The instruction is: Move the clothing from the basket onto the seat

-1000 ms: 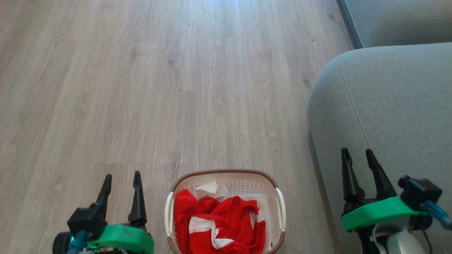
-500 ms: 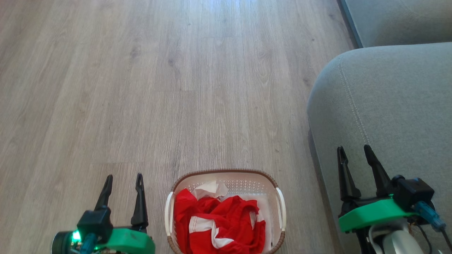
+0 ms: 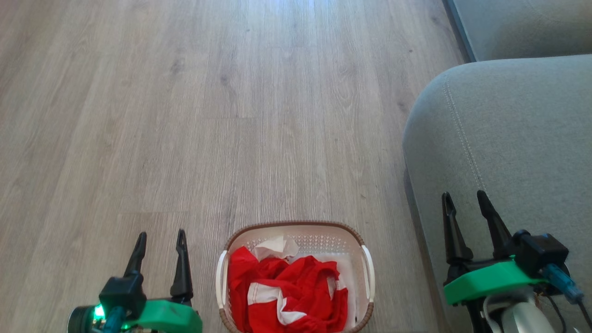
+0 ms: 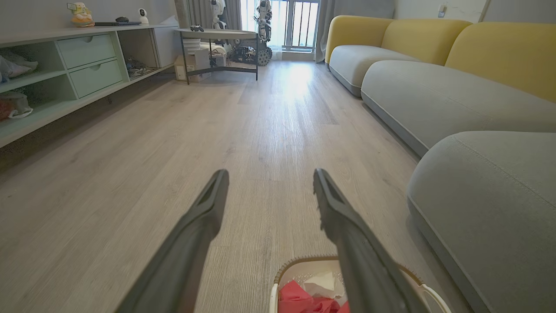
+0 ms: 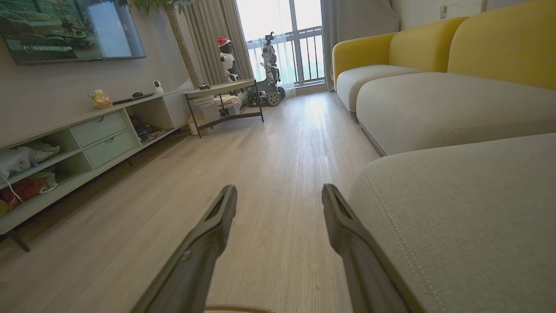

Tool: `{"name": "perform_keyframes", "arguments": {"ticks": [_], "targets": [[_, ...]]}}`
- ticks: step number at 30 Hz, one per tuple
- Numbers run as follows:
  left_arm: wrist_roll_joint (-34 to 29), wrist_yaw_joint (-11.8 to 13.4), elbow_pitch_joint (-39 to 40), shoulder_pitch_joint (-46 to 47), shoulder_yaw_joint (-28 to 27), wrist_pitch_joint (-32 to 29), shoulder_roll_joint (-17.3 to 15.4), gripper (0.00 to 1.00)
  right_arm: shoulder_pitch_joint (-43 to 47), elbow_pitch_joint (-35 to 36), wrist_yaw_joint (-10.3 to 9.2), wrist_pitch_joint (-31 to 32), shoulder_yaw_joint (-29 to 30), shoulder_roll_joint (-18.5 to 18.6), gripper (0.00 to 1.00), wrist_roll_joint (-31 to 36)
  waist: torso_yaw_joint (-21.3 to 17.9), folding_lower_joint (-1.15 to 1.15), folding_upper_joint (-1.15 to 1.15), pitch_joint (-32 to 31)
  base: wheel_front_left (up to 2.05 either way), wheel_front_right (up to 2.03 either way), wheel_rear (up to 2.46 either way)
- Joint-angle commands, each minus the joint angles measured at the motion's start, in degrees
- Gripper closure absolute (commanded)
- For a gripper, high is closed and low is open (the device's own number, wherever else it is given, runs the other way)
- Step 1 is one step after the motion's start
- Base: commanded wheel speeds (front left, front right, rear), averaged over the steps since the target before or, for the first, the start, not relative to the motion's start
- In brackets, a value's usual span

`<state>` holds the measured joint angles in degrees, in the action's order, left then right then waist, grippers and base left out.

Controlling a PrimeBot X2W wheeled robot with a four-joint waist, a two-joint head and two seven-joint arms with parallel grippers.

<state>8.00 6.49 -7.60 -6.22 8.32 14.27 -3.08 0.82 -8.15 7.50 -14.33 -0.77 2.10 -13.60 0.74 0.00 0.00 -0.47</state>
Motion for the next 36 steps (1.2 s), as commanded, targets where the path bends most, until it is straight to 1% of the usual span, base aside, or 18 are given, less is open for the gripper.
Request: {"name": "perform_keyframes", "arguments": {"ticks": [1, 14, 21, 28, 36], "targets": [[0.28, 0.01, 1.80, 1.40, -2.20, 0.73, 0.17, 0.00, -1.54, 1.65, -0.01, -0.67, -1.34, 0.77, 0.00, 0.31, 0.00, 0.00, 0.00, 0.03, 0.00, 0.00, 0.00], [0.21, 0.17, 2.05, 1.61, -1.86, 0.73, 0.20, 0.00, -1.66, 1.81, -0.01, -0.67, -0.92, 0.77, 0.00, 0.48, 0.10, 0.00, 0.00, 0.90, 0.00, 0.00, 0.00], [-0.52, -0.25, 1.70, 2.95, -1.56, 0.73, 0.20, 0.00, -2.73, 2.59, -0.01, -0.67, -0.30, 0.77, 0.00, 0.66, 0.22, 0.00, 0.00, 3.93, 0.00, 0.00, 0.00], [-2.26, -1.48, -1.39, 7.01, 0.46, 0.73, 0.20, 0.00, -6.05, 4.44, -0.01, -0.67, 2.34, 0.77, 0.00, 1.90, 0.34, 0.00, 0.00, 10.78, 0.00, 0.00, 0.00], [-4.43, -3.91, -10.65, 17.93, 6.22, 0.73, 0.20, 0.00, -13.06, 8.29, -0.01, -0.67, 6.01, 0.77, 0.00, 3.39, -0.05, 0.00, 0.00, 23.36, 0.00, 0.00, 0.00]]}}
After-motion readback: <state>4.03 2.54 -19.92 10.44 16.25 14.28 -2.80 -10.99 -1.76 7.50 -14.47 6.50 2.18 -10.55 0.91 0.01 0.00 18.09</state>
